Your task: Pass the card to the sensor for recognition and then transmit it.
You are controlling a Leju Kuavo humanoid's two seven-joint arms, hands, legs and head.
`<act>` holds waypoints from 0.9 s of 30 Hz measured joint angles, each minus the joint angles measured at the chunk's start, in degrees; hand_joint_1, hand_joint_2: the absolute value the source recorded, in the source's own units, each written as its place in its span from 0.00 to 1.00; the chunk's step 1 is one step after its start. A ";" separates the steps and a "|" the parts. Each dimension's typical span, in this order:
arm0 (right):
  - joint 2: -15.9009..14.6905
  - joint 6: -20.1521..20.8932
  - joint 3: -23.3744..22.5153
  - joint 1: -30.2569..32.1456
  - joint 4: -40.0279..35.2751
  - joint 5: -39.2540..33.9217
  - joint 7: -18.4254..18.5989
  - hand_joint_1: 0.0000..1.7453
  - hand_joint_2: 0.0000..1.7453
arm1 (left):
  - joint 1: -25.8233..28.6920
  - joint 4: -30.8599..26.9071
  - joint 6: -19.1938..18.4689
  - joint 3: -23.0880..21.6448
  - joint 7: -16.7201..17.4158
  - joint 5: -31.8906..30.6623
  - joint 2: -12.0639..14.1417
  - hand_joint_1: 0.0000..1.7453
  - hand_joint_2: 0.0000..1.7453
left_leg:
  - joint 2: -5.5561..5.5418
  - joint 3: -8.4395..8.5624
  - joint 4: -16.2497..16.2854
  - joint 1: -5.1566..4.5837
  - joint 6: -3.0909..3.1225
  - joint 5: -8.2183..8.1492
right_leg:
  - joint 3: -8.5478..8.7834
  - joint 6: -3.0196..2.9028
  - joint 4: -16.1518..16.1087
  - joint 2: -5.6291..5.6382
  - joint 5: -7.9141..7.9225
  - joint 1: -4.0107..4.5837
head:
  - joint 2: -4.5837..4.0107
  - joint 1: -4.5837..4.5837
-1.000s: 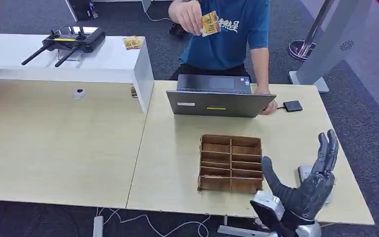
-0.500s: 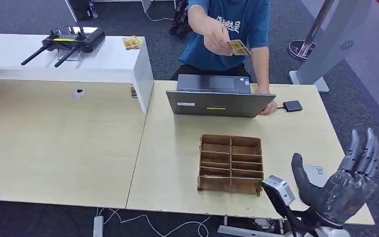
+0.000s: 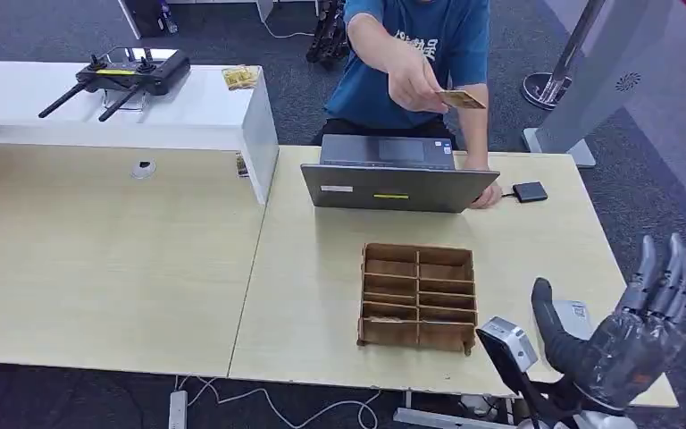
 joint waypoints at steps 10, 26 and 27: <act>0.09 0.02 -0.31 -0.12 0.83 -4.77 -2.80 0.00 1.00 | 0.01 0.00 -0.04 0.15 -0.31 -0.39 -0.02 0.00 0.00 | -0.02 -0.03 0.00 0.00 0.00 0.00 | 0.01 0.00 0.00 -0.02 0.00 0.00 | 0.00 0.00; -7.19 4.35 14.58 -35.53 35.90 -25.66 13.23 0.00 1.00 | -0.30 0.00 -1.62 -3.43 -2.03 -7.19 0.15 0.00 0.00 | 0.19 -0.16 0.01 0.01 -0.03 0.50 | -0.29 -0.03 0.05 0.25 0.45 -0.01 | 0.00 0.00; -7.65 4.50 15.81 -37.12 37.38 -25.59 13.66 0.00 1.00 | -0.30 0.00 -1.64 -3.69 -2.01 -7.34 0.15 0.00 0.00 | 0.18 -0.17 0.00 0.01 -0.04 0.50 | -0.28 -0.03 0.06 0.23 0.45 0.00 | 0.00 0.00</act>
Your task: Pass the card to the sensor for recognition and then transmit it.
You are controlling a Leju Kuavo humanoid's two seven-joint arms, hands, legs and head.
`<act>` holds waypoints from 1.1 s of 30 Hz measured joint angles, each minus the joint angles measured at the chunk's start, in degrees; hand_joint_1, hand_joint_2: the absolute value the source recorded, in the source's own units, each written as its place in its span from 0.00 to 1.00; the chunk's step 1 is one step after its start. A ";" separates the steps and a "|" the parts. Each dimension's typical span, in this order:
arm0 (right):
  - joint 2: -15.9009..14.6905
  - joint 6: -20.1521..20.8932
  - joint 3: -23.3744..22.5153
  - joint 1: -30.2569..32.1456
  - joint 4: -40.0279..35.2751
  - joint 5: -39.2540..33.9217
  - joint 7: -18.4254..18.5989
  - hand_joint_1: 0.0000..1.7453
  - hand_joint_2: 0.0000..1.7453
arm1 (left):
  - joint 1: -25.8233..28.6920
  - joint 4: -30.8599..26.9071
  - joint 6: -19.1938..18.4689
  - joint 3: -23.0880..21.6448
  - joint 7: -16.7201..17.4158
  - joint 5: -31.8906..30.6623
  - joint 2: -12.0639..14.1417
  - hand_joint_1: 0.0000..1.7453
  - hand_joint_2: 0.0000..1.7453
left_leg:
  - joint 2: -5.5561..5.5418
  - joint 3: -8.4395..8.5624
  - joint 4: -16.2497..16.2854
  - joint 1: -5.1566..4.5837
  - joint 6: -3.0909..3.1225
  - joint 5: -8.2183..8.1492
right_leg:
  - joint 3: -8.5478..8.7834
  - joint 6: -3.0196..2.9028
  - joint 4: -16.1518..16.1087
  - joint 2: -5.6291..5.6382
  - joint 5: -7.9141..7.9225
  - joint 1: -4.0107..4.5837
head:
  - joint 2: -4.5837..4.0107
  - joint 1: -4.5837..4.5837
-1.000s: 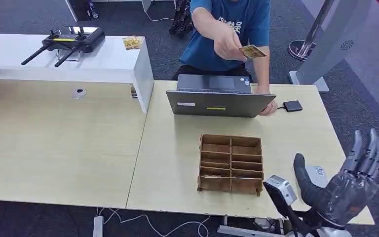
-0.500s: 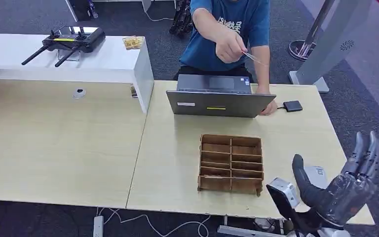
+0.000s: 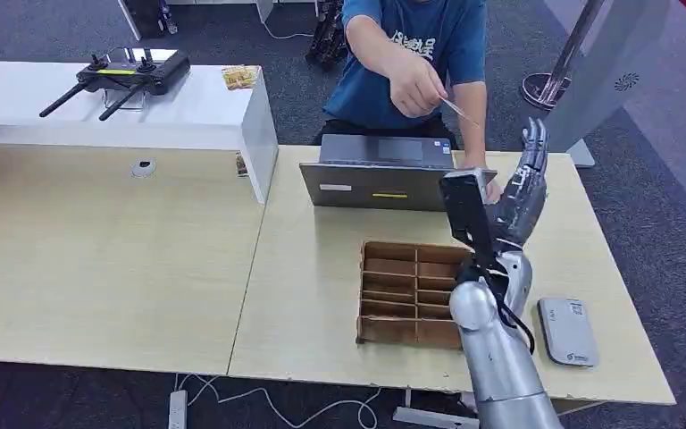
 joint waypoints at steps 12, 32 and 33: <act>-2.27 0.81 5.70 -6.19 6.62 0.66 1.55 0.00 1.00 | 0.02 0.00 -0.09 -1.55 0.02 -0.72 0.11 0.00 0.00 | 0.00 -0.20 -0.01 -0.01 0.00 -0.05 | -0.19 0.00 0.00 0.00 -0.03 0.00 | 0.02 0.00; -6.34 6.32 7.54 -15.82 10.11 6.64 6.77 0.00 1.00 | 0.02 0.00 -2.25 -4.09 2.25 -3.52 0.96 0.00 0.00 | 0.01 -0.20 0.00 -0.01 0.00 -0.04 | -0.21 0.00 0.00 0.01 -0.01 0.00 | 0.00 0.00; -6.47 6.32 7.54 -16.25 10.33 6.71 6.77 0.00 1.00 | 0.01 0.00 -2.30 -4.17 2.25 -3.54 1.03 0.00 0.00 | 0.01 -0.20 0.00 -0.01 0.00 -0.04 | -0.21 0.00 0.00 0.01 -0.01 0.00 | 0.02 0.00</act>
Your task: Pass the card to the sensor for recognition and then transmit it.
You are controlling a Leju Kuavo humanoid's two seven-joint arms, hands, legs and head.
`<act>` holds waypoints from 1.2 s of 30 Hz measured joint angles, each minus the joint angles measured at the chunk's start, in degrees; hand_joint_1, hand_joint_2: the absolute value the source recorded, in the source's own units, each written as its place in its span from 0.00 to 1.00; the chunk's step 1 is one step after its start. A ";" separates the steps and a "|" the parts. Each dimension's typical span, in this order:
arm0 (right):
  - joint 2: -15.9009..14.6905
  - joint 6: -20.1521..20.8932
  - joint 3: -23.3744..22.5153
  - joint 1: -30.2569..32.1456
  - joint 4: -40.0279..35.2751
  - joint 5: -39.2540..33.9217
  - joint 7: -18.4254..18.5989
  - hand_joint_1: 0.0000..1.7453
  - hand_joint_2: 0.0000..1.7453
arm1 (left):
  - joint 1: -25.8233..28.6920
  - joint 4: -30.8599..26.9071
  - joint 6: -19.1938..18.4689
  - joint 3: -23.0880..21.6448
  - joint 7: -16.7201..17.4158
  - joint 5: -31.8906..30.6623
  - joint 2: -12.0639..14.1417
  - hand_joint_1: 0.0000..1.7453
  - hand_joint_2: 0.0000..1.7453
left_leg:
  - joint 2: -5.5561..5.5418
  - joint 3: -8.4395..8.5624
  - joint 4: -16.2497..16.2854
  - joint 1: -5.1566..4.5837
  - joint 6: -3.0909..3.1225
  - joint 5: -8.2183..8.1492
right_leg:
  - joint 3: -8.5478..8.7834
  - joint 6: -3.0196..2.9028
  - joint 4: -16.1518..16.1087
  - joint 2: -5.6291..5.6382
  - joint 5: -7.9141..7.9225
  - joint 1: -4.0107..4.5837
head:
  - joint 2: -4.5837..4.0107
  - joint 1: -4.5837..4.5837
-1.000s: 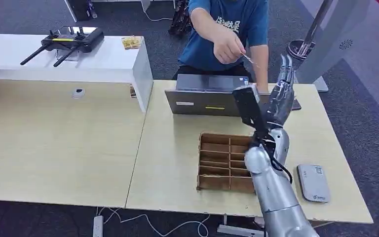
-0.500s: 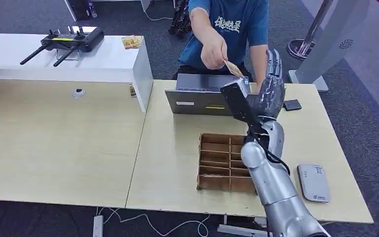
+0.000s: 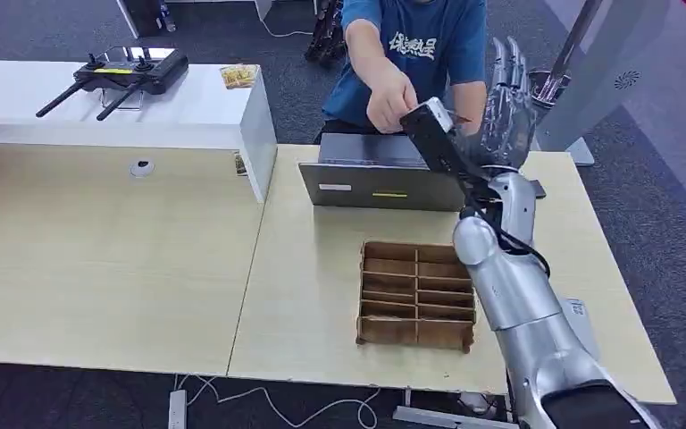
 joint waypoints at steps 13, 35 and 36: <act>-1.66 1.64 0.11 -2.86 1.73 0.17 0.55 0.00 1.00 | -0.09 0.00 -0.72 -0.87 0.79 -0.87 0.26 0.00 0.00 | 0.00 -0.01 0.00 0.00 0.00 0.00 | -0.02 0.00 0.00 0.00 0.00 0.00 | 0.00 0.00; -3.34 1.97 -0.33 -2.83 0.98 -1.93 -0.66 0.00 1.00 | -0.16 0.00 -1.03 -1.12 1.22 -1.42 0.31 0.00 0.00 | 0.00 -0.01 0.00 -0.01 0.00 0.00 | -0.02 0.00 0.00 -0.01 0.00 -0.01 | -0.02 0.00; -3.54 1.99 -0.63 -2.83 0.72 -2.38 -0.81 0.00 1.00 | -0.16 0.00 -1.03 -1.12 1.20 -1.42 0.31 0.00 0.00 | -0.01 -0.01 0.00 -0.01 0.00 0.00 | -0.02 0.00 -0.01 -0.01 0.00 -0.01 | -0.02 0.00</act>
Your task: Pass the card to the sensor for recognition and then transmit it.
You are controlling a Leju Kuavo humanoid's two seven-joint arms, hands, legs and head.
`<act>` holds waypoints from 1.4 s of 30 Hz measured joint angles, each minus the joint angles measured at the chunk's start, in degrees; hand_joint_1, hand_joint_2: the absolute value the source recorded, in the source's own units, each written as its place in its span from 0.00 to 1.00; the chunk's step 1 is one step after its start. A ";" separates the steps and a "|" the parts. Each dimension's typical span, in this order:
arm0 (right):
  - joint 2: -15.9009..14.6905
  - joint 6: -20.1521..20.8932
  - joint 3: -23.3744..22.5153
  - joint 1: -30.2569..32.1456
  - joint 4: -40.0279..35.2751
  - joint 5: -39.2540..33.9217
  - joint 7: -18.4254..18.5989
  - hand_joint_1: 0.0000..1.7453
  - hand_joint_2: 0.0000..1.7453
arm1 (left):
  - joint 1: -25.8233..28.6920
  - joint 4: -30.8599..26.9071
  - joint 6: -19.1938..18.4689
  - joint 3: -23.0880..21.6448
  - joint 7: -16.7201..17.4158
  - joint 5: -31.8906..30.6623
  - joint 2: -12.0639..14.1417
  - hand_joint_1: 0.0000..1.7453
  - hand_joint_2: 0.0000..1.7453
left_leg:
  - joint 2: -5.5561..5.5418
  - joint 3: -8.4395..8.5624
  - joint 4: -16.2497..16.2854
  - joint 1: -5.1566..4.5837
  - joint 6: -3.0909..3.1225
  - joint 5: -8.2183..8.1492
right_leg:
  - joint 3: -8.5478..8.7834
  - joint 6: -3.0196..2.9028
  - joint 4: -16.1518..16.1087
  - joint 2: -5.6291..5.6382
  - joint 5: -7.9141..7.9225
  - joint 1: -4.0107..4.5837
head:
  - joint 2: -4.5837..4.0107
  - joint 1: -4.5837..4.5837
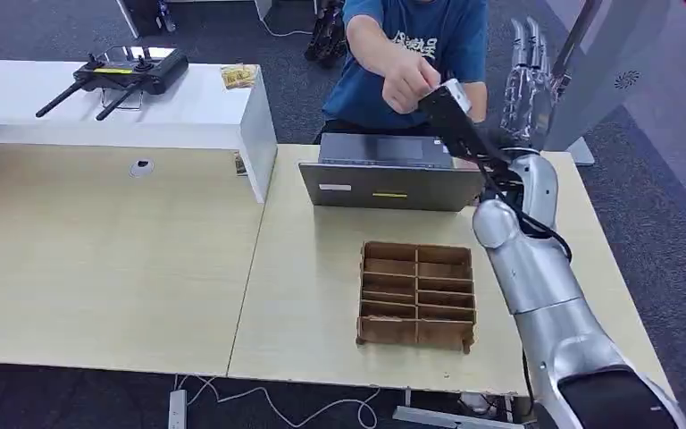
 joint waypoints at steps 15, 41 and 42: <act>-0.92 0.77 -0.55 0.08 -1.27 -0.57 -0.24 1.00 1.00 | 0.00 0.00 -0.04 0.00 0.00 -0.04 0.02 0.00 0.00 | 0.02 0.00 0.00 0.01 0.00 0.00 | -0.03 0.00 0.00 0.02 0.00 0.01 | 0.02 -0.02; -0.92 1.86 -0.29 0.37 -2.34 0.46 -0.40 1.00 1.00 | -0.01 0.00 -0.13 -0.15 0.00 -0.90 0.00 0.00 0.00 | 0.01 -0.04 0.00 0.00 0.00 0.00 | -0.03 0.00 0.00 0.00 0.00 0.01 | 0.00 0.00; -0.90 1.75 -0.29 0.39 -2.43 0.35 -0.22 1.00 1.00 | 0.00 0.00 -0.13 -0.17 0.00 -0.94 0.00 0.00 0.00 | 0.01 -0.03 0.00 0.01 0.00 0.00 | -0.03 0.00 0.00 0.00 0.00 0.01 | 0.02 -0.02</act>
